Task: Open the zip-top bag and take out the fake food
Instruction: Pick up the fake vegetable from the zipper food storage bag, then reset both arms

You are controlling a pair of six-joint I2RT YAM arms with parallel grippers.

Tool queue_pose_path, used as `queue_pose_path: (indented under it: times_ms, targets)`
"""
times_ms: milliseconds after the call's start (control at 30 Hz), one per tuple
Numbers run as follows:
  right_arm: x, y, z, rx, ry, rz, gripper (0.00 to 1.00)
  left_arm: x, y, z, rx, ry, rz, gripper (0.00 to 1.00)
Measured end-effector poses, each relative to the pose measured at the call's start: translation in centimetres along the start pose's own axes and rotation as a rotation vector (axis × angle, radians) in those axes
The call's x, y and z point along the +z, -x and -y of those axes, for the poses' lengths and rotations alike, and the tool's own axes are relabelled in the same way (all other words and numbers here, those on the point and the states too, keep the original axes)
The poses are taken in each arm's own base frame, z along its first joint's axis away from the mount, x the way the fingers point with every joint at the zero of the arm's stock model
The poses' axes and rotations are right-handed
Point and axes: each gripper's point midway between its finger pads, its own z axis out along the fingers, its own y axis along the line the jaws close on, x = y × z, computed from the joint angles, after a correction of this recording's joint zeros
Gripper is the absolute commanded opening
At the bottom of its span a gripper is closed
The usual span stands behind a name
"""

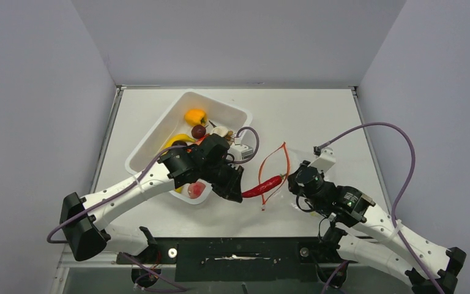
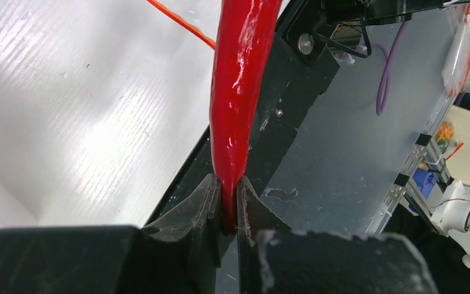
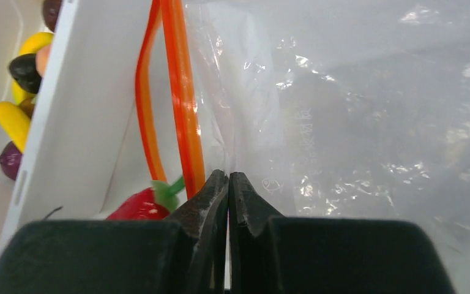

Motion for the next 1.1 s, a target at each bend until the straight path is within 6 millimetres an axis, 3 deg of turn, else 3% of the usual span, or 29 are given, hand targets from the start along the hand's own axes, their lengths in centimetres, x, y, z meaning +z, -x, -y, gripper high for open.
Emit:
queue_pose_path:
  times_ms: [233, 400, 500, 667, 767, 833, 900, 1000, 1033, 1100]
  targets:
    - [0.7, -1.2, 2.2, 0.005, -0.102, -0.035, 0.00, -2.3, 0.0, -0.2, 0.012, 0.031, 0.045, 0.00]
    - [0.9, -1.7, 3.0, 0.021, -0.121, -0.040, 0.00, -3.6, 0.8, -2.8, -0.030, 0.167, 0.110, 0.00]
    - [1.0, -2.1, 3.1, 0.028, -0.111, -0.049, 0.00, -5.6, 2.8, -5.4, -0.099, 0.283, 0.234, 0.00]
    - [1.2, -3.1, 2.9, 0.030, -0.091, -0.083, 0.01, -11.6, 5.9, -10.9, -0.272, 0.422, 0.529, 0.00]
    - [1.3, -3.4, 2.6, 0.039, -0.073, -0.100, 0.02, -13.6, 5.9, -15.3, -0.400, 0.494, 0.624, 0.00]
    - [1.3, -3.5, 2.1, 0.046, -0.053, -0.106, 0.02, -13.5, 5.0, -18.5, -0.494, 0.526, 0.642, 0.00]
    - [1.4, -3.7, 1.8, 0.049, -0.037, -0.116, 0.03, -12.5, 3.7, -20.9, -0.573, 0.537, 0.618, 0.07]
    - [1.6, -4.1, 1.3, 0.044, -0.021, -0.136, 0.05, -10.6, 2.2, -22.7, -0.641, 0.545, 0.551, 0.41]
    - [1.6, -4.2, 1.2, 0.041, -0.018, -0.142, 0.06, -10.1, 1.9, -23.1, -0.655, 0.548, 0.535, 0.57]
    - [1.7, -4.4, 1.1, 0.036, -0.012, -0.153, 0.09, -9.5, 1.5, -23.6, -0.673, 0.552, 0.520, 0.71]
